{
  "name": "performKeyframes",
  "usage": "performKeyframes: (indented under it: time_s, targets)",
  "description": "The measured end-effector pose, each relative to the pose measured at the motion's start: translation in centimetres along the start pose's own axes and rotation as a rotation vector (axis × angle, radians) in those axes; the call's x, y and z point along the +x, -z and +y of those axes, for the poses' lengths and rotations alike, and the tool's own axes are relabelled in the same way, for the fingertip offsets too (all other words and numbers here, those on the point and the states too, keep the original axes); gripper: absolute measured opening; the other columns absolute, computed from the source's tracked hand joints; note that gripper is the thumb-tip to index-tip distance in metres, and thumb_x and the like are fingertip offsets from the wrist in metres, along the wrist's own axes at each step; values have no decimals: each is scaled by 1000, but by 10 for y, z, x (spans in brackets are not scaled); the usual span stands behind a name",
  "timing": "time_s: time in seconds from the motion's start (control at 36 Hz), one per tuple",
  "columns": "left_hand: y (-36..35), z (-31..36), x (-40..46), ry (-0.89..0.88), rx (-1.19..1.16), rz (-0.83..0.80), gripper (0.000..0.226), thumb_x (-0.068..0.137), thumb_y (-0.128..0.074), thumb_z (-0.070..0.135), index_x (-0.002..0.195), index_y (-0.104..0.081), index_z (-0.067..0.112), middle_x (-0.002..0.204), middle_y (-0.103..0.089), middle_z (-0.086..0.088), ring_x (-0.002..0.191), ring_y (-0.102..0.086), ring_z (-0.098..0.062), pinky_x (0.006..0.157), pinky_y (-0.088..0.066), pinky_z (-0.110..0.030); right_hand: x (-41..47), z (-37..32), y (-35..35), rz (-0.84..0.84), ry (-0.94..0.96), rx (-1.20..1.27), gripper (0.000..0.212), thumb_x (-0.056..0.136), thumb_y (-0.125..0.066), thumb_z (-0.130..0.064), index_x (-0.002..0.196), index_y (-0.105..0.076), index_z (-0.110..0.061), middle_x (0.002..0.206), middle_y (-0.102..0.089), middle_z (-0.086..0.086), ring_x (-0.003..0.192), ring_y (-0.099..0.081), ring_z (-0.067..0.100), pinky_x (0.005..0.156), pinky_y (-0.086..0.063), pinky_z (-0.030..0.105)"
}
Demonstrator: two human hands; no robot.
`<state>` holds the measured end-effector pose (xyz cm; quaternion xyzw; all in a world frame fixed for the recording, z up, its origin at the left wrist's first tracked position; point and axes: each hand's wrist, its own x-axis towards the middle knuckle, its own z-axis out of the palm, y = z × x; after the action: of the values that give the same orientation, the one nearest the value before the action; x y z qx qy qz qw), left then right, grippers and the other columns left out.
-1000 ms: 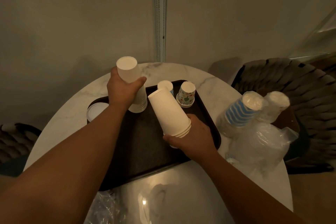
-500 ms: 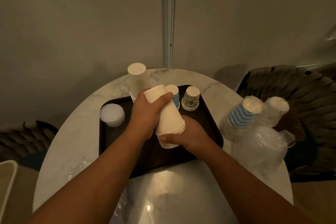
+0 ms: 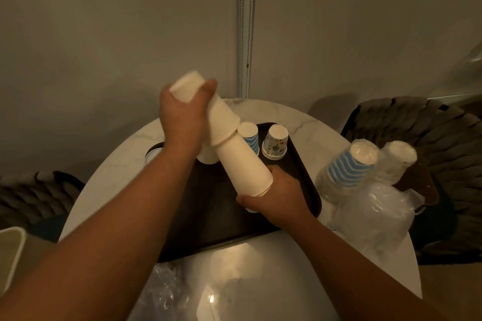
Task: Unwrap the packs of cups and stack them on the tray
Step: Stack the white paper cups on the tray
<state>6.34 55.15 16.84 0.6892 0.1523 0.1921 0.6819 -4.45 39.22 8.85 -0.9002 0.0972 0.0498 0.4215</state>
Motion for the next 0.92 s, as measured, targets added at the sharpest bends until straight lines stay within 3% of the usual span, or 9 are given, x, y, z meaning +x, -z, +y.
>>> performKeyframes:
  time_s: [0.11, 0.22, 0.5, 0.61, 0.78, 0.86, 0.92]
  targets:
    - [3, 28, 34, -276, 68, -71, 62, 70, -83, 41, 118, -47, 25, 106, -60, 13, 94, -60, -3, 84, -53, -21, 1, 6, -4, -2, -17, 33, 85, 57, -89, -47, 128, -48, -22, 123, -55, -6, 107, -52, 10, 82, -48, 24]
    - [1, 14, 53, -328, 205, -118, 66, 67, -86, 37, 119, -46, 26, 111, -60, 10, 102, -60, -8, 87, -51, -20, 4, 9, -3, 10, -12, 57, 84, 57, -89, -46, 127, -49, -23, 123, -56, -6, 102, -50, 7, 81, -46, 23]
    - [0, -49, 51, -245, 341, -196, 73, 67, -89, 32, 127, -50, 19, 117, -56, 8, 109, -55, -11, 91, -44, -22, 8, 13, 0, 11, -31, 48, 87, 58, -87, -48, 130, -46, -24, 128, -55, -5, 105, -47, 6, 87, -47, 27]
    - [1, -69, 46, -186, 386, -215, 76, 68, -88, 31, 131, -47, 19, 126, -57, 1, 116, -54, -18, 98, -46, -32, 7, 14, 0, 16, -32, 27, 87, 57, -87, -50, 129, -46, -24, 127, -55, -4, 105, -48, 7, 88, -49, 29]
    - [-3, -68, 45, -132, 451, -225, 81, 70, -86, 37, 135, -43, 17, 133, -55, -3, 122, -52, -23, 101, -44, -38, 4, 13, 0, -2, -38, 28, 88, 58, -86, -50, 131, -45, -24, 128, -54, -5, 108, -49, 9, 89, -49, 29]
    - [-1, -61, 44, -78, 472, -262, 83, 71, -84, 42, 139, -42, 17, 137, -53, -3, 125, -50, -24, 103, -43, -39, 2, 11, 2, -6, -42, 54, 86, 58, -87, -48, 130, -46, -24, 121, -52, -9, 104, -46, 6, 85, -46, 25]
    - [4, -54, 37, -80, 439, -201, 83, 74, -80, 47, 141, -40, 16, 142, -49, -3, 129, -47, -22, 106, -40, -36, 1, 9, 3, -11, -52, 90, 84, 58, -87, -48, 128, -47, -25, 115, -49, -13, 104, -47, 6, 83, -46, 24]
